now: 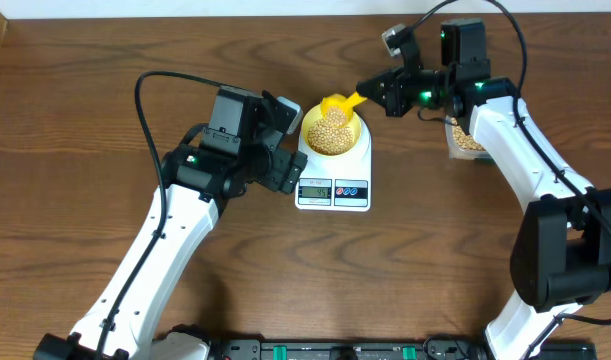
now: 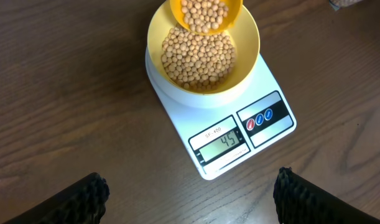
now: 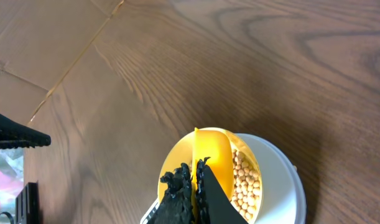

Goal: Scoop item into bowl and weigh 50g on scale
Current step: 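Hold the tilted scoop over the bowl, trickling beans slowly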

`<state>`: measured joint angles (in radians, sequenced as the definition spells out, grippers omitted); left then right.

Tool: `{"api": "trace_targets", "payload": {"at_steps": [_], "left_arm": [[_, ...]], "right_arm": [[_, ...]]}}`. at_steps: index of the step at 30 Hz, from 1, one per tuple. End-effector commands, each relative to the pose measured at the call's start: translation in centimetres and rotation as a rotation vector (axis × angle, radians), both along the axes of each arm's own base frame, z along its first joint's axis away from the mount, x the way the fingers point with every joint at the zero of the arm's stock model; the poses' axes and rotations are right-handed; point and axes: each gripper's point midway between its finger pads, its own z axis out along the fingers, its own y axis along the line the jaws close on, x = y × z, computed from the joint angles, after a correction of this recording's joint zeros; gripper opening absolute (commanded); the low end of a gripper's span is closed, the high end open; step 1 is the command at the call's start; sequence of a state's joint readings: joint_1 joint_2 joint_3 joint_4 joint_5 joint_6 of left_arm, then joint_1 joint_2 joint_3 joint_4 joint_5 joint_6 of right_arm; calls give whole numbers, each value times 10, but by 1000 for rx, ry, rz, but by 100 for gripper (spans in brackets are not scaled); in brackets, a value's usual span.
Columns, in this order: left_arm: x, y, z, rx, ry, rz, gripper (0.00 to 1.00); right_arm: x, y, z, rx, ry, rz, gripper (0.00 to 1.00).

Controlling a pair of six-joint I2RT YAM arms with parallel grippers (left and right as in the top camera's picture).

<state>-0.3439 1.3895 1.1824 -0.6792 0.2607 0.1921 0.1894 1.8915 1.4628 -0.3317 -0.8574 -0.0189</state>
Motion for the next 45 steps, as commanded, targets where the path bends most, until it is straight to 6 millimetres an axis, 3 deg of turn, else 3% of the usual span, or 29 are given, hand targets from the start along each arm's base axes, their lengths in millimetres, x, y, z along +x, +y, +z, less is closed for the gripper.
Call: {"api": "trace_targets", "payload": {"at_steps": [1,13,45], "left_arm": [[-1,0,0,1,-4,-15,87],[-1,0,0,1,-4,-15,87],[-1,0,0,1,-4,-15,87]], "right_arm": [[1,6,1,15,-27,21,1],[-3,5,-4,16,29,10,1],[0,0,-6,-23,-35,27,1]]}}
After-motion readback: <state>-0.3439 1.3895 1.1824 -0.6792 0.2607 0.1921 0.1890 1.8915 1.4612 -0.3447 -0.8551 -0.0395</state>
